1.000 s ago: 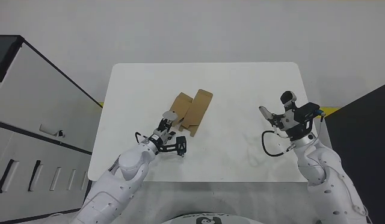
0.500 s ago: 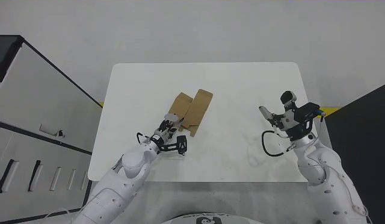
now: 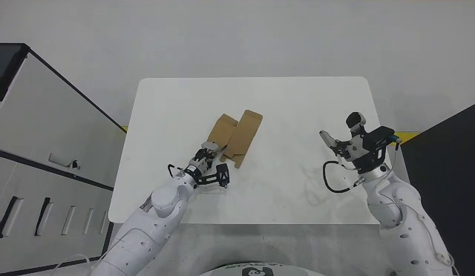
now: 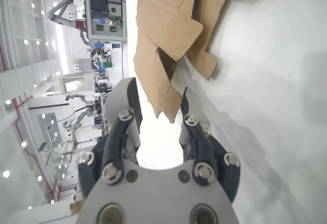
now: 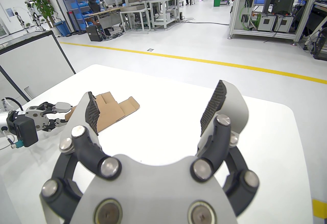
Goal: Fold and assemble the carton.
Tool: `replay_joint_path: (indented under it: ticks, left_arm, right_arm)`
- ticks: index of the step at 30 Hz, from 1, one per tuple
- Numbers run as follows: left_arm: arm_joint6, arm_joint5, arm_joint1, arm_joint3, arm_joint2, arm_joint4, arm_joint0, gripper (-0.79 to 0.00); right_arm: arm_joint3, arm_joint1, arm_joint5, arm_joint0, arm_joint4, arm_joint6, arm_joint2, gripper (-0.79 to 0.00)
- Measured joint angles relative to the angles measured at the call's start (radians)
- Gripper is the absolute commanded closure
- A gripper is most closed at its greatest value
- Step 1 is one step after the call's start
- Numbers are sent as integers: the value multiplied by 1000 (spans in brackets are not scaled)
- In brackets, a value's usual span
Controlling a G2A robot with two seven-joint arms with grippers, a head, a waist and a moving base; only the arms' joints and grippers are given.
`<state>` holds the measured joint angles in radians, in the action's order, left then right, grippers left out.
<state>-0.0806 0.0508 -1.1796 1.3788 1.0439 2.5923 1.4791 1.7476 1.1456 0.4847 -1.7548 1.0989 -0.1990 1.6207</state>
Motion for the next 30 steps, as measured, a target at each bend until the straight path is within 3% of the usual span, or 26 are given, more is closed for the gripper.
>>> replay_joint_path:
  ticks: [4, 6, 7, 8, 9, 19, 30]
  left_arm:
    - [-3, 13, -5, -17, -4, -24, -6, -345]
    - [-5, 23, -8, -24, -5, -42, -8, -283]
    - [-7, 28, -9, -27, -5, -50, -9, -219]
    - [-10, 35, -10, -31, -4, -61, -10, -52]
    - [-11, 40, -11, -33, -4, -67, -11, 0]
    - [-69, 55, -4, 29, 39, -101, 3, 0]
    - [-128, 48, 27, 222, 123, 55, 56, 0]
  right_arm:
    - [0, 0, 0, 0, 0, 0, 0, -785]
    - [0, 0, 0, 0, 0, 0, 0, -785]
    - [0, 0, 0, 0, 0, 0, 0, -785]
    - [0, 0, 0, 0, 0, 0, 0, -785]
    - [0, 0, 0, 0, 0, 0, 0, -785]
    - [0, 0, 0, 0, 0, 0, 0, -785]
    - [0, 0, 0, 0, 0, 0, 0, -785]
